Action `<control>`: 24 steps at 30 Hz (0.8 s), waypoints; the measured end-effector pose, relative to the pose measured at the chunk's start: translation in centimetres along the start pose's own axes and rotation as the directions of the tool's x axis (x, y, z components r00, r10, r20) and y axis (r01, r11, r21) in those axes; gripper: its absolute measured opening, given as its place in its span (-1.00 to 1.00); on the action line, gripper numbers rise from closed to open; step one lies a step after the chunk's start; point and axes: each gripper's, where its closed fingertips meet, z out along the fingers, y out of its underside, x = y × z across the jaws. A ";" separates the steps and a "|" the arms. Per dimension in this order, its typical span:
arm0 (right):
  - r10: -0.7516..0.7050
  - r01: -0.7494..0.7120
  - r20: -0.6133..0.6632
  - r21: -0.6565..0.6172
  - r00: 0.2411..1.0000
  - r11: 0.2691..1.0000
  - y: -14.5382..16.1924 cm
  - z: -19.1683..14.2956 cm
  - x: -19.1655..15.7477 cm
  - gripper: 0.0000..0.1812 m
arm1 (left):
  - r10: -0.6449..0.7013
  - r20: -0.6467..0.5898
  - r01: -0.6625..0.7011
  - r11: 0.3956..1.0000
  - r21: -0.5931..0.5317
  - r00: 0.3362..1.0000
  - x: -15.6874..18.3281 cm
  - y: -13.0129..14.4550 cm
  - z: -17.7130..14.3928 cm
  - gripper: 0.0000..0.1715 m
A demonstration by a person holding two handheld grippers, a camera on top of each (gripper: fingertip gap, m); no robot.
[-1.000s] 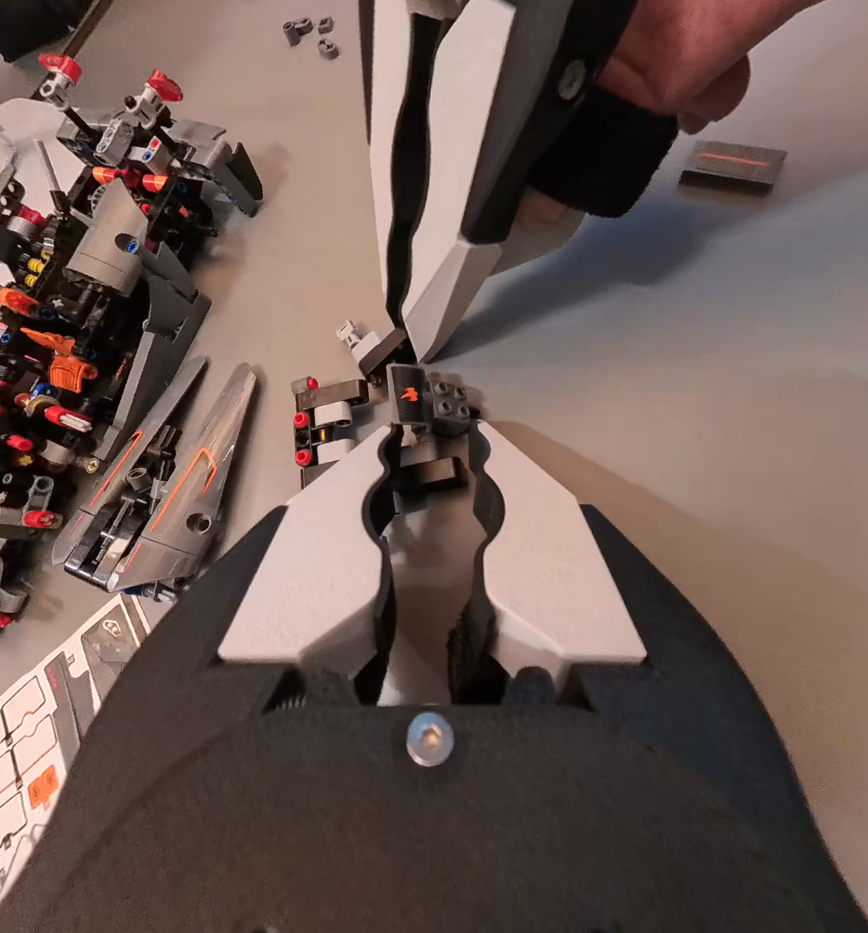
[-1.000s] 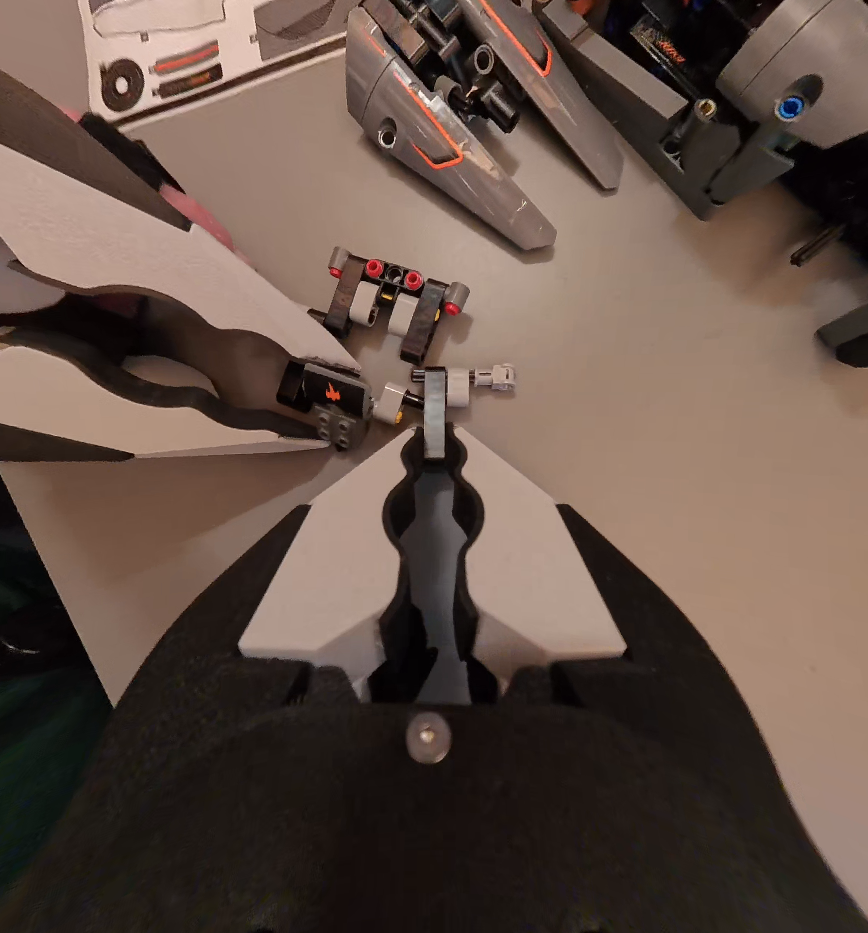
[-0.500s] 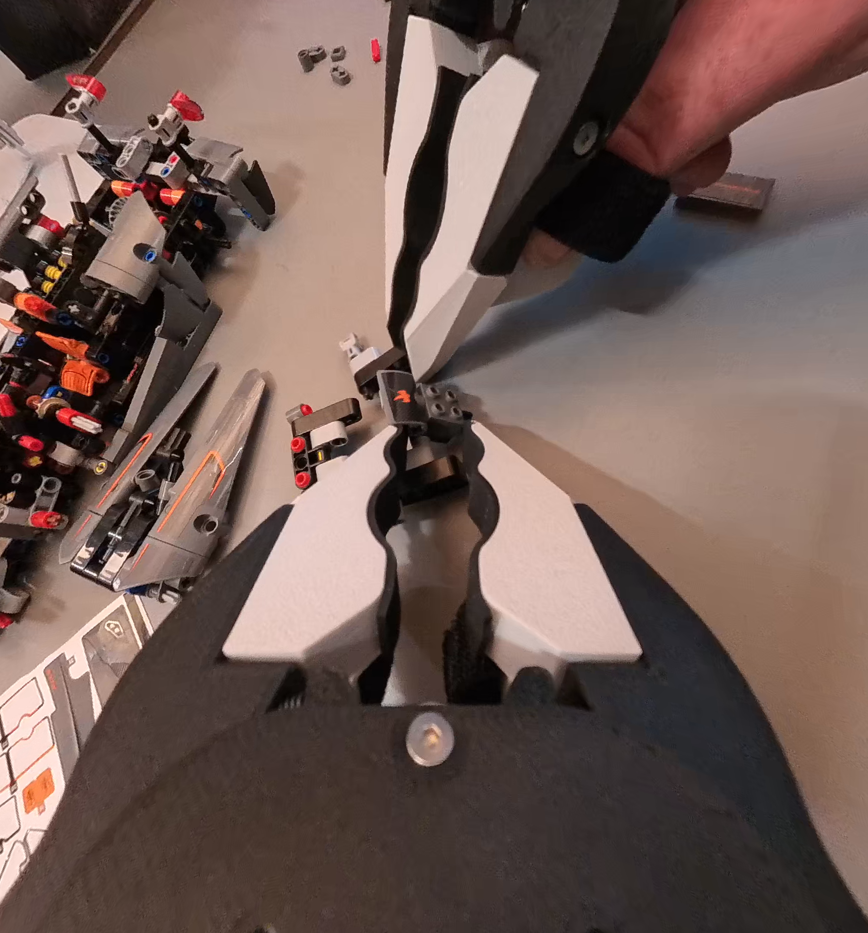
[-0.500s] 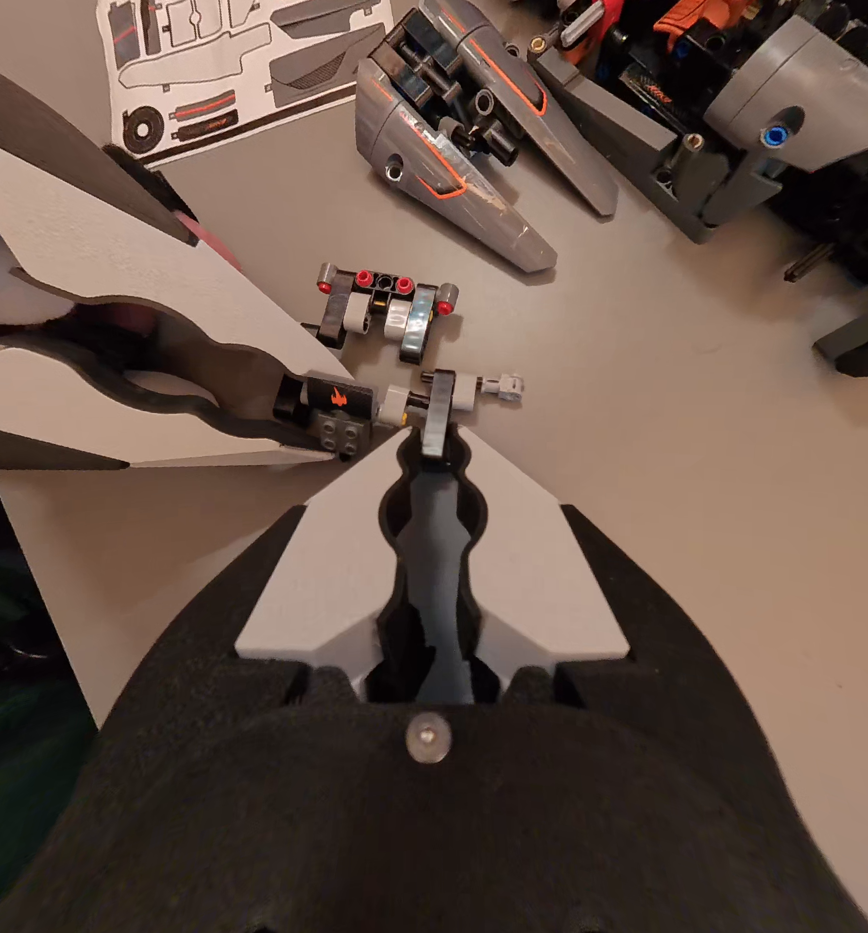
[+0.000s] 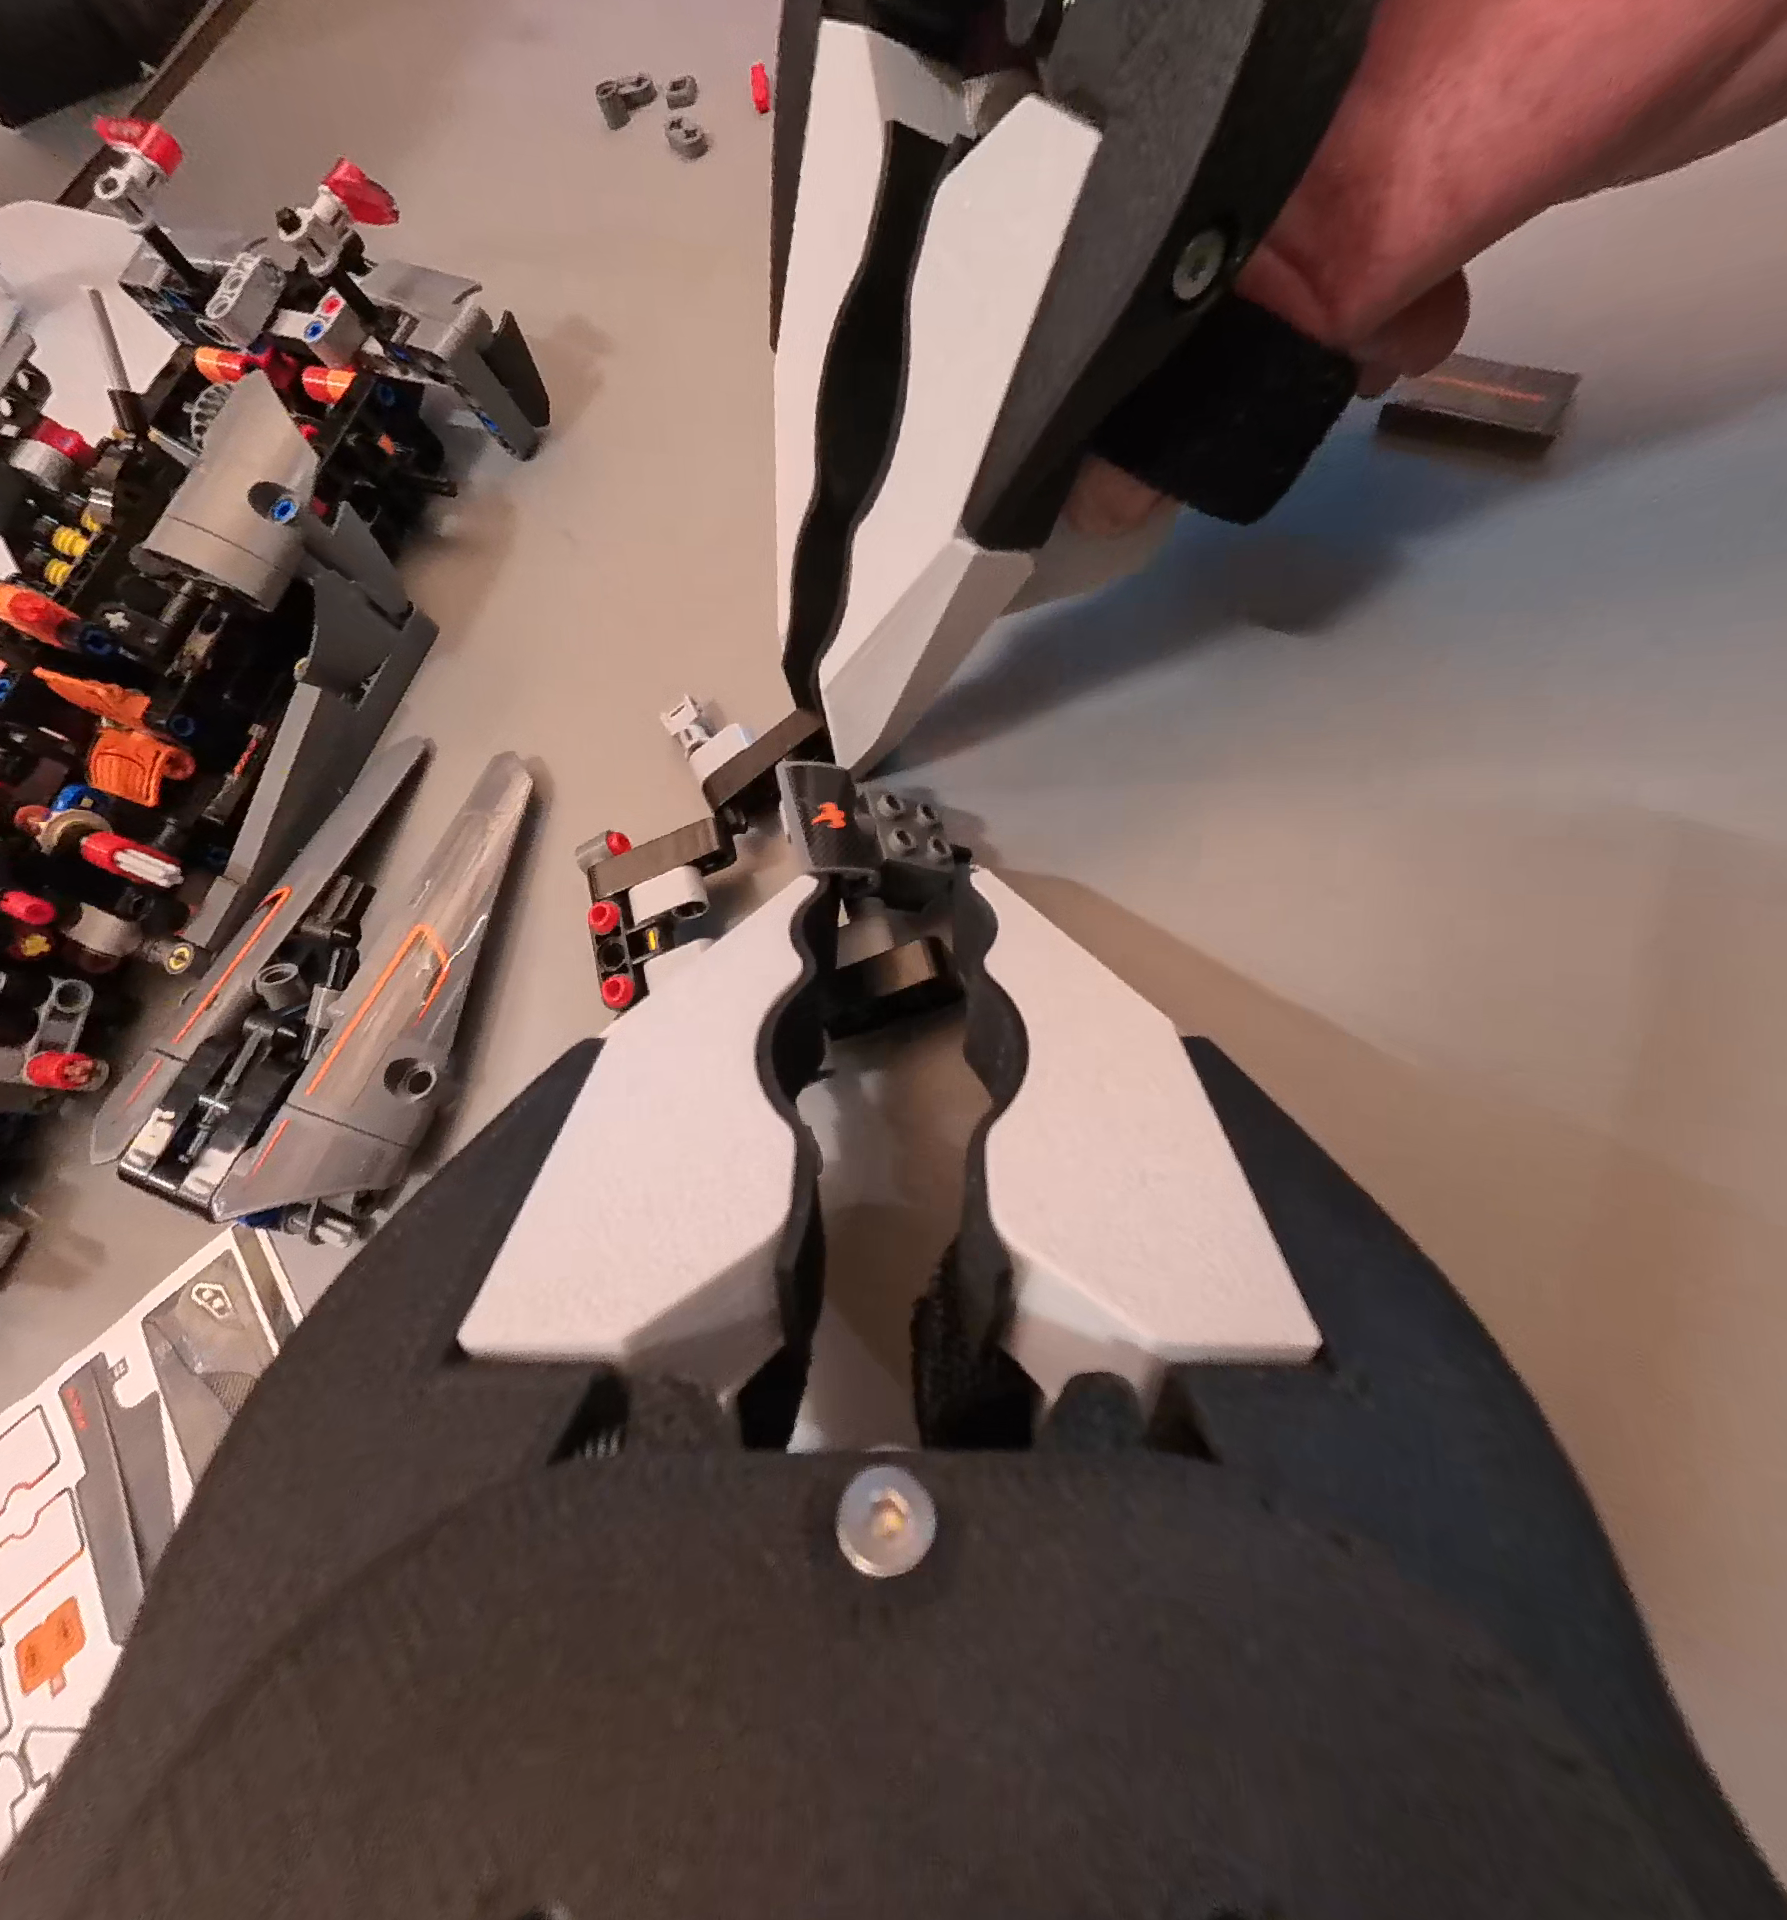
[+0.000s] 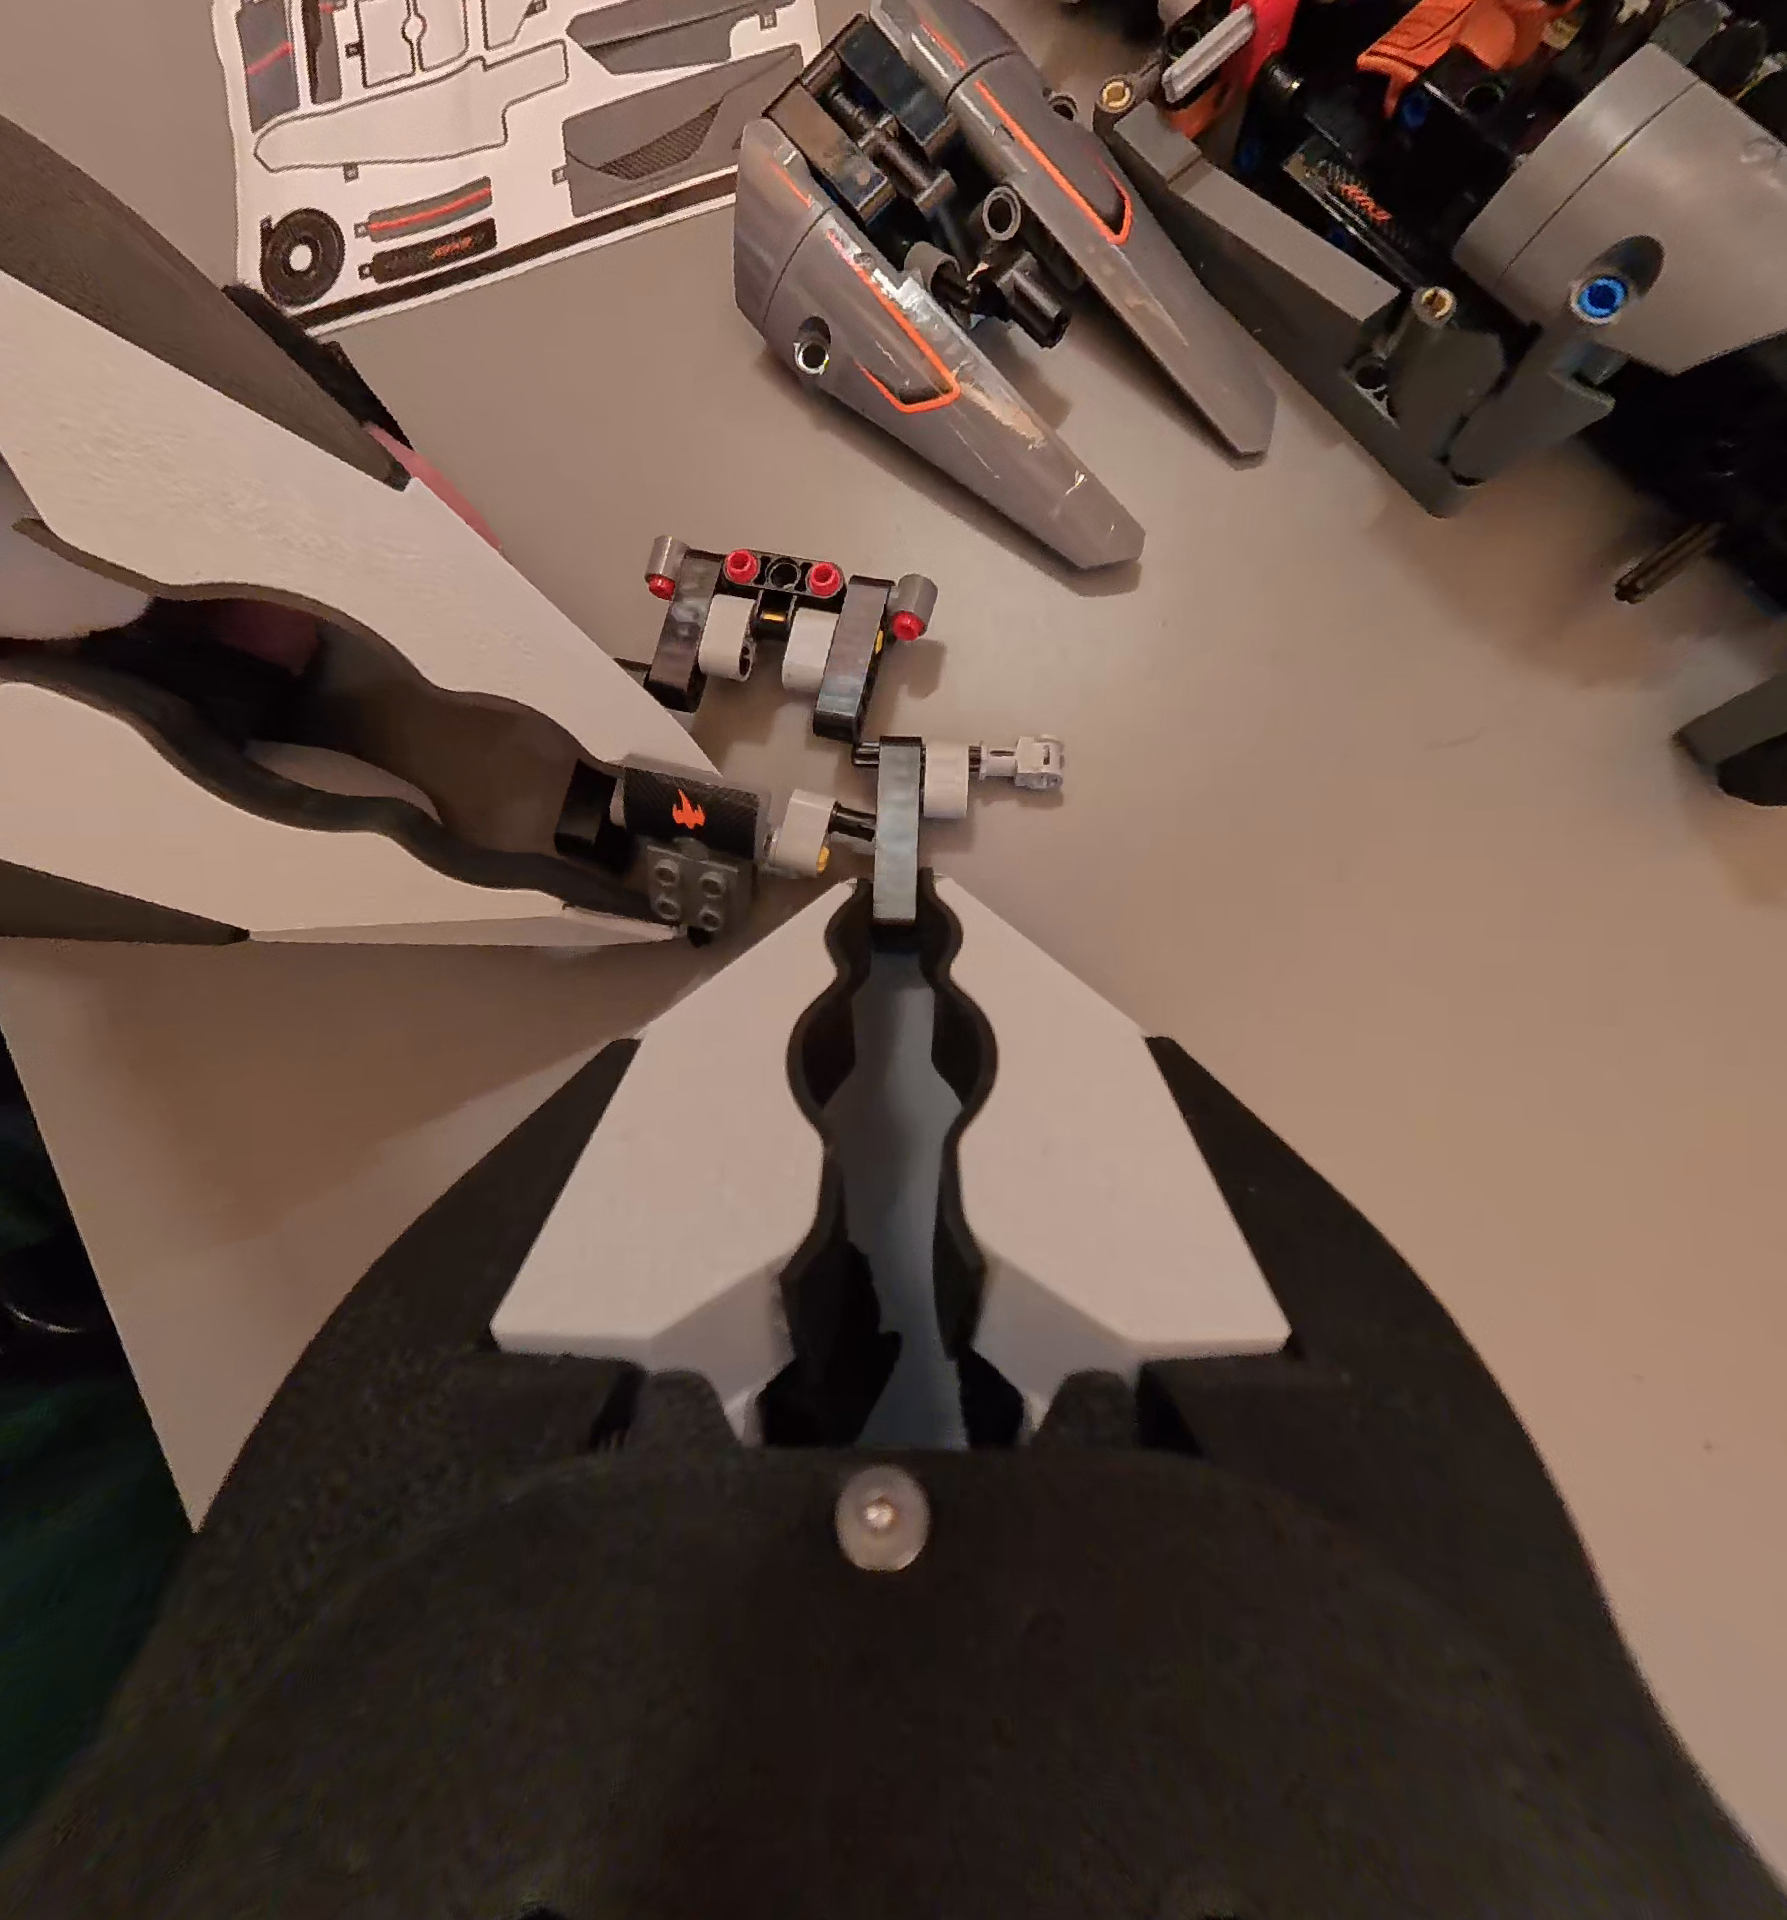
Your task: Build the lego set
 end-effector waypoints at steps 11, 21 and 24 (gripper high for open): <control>-0.027 0.027 -0.022 0.003 0.999 1.000 -0.3 0.2 0.2 -0.94 | 0.005 0.011 -0.005 1.000 -0.001 1.000 -0.4 0.0 0.1 -0.78; -0.145 0.146 -0.031 0.001 0.989 0.989 -0.5 0.4 0.2 -0.94 | 0.017 0.010 -0.017 1.000 -0.001 1.000 -0.5 0.0 0.1 -0.78; -0.171 0.171 -0.030 -0.013 0.985 0.985 -0.6 0.5 0.2 -0.94 | 0.008 0.004 -0.008 1.000 -0.003 1.000 -0.5 0.1 0.1 -0.78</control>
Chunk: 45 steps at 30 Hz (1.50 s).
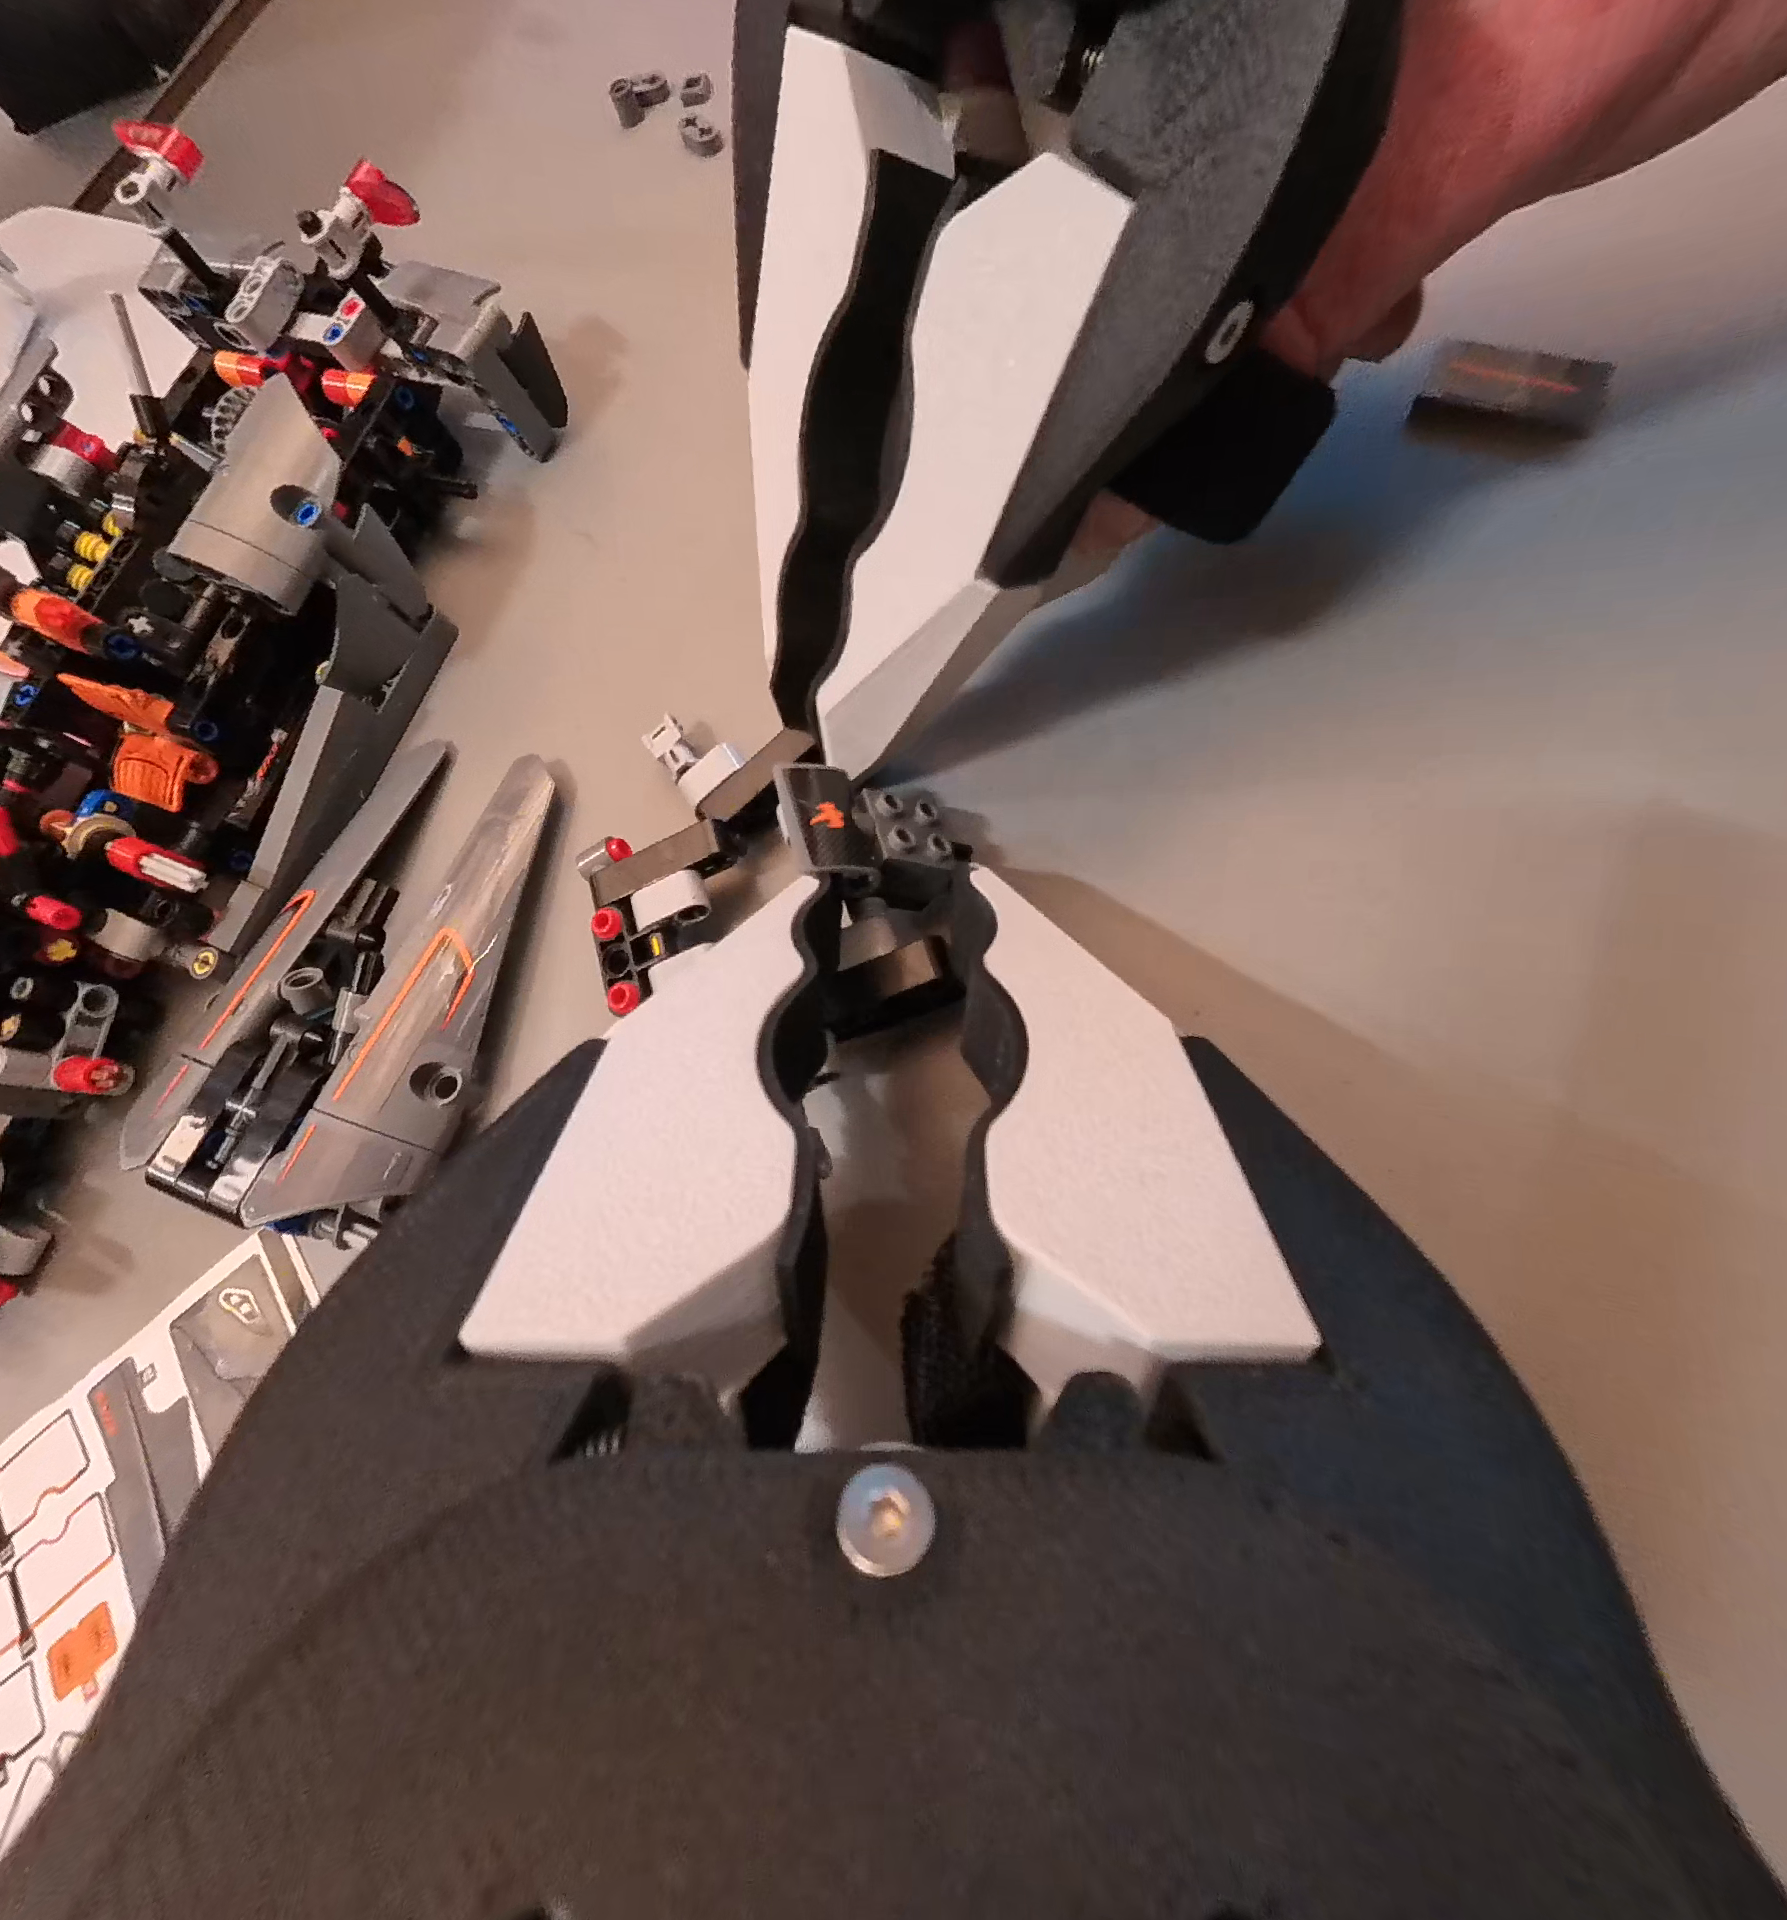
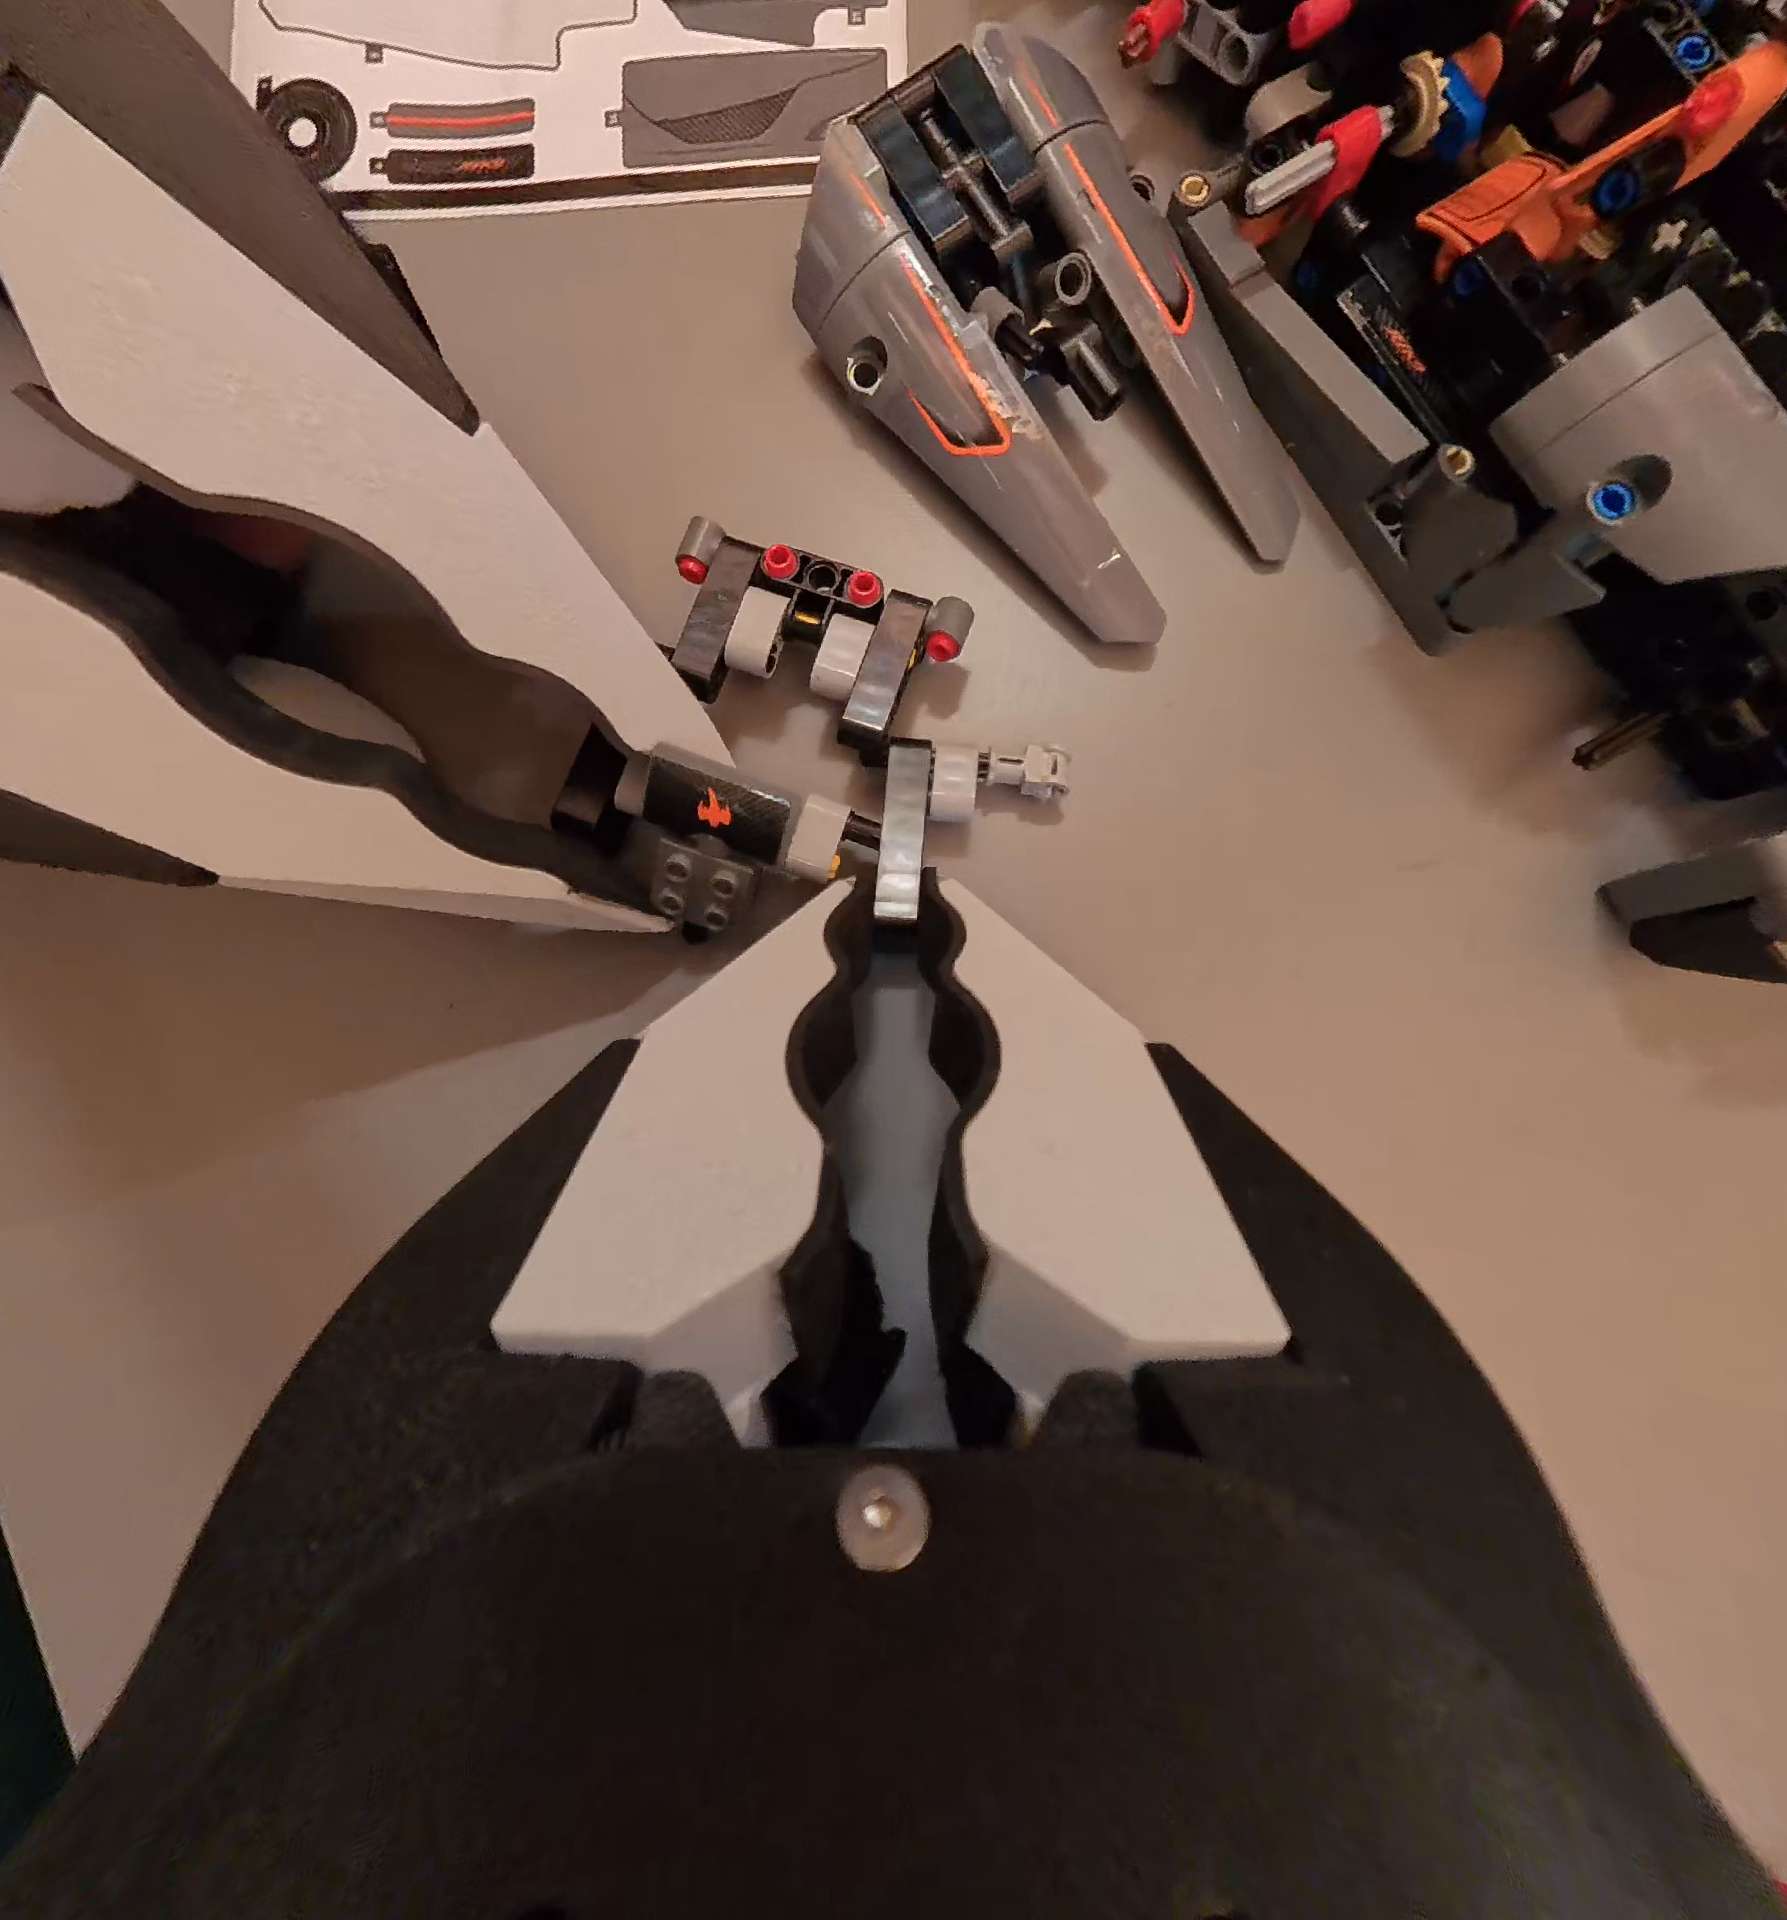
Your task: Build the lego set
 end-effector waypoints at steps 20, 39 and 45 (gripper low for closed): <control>-0.063 0.060 -0.049 -0.047 0.997 0.997 -0.1 0.2 -0.5 -0.94 | 0.046 0.004 -0.046 0.998 -0.038 0.999 0.4 0.5 0.3 -0.78; -0.182 0.184 0.036 -0.038 0.983 0.982 -0.1 0.3 -1.1 -0.94 | 0.071 -0.011 -0.071 0.997 -0.033 0.997 0.8 0.4 0.2 -0.79; -0.171 0.172 0.057 -0.017 0.984 0.985 -0.1 0.3 -1.0 -0.94 | 0.077 -0.008 -0.077 0.997 -0.025 0.997 0.8 0.3 0.2 -0.78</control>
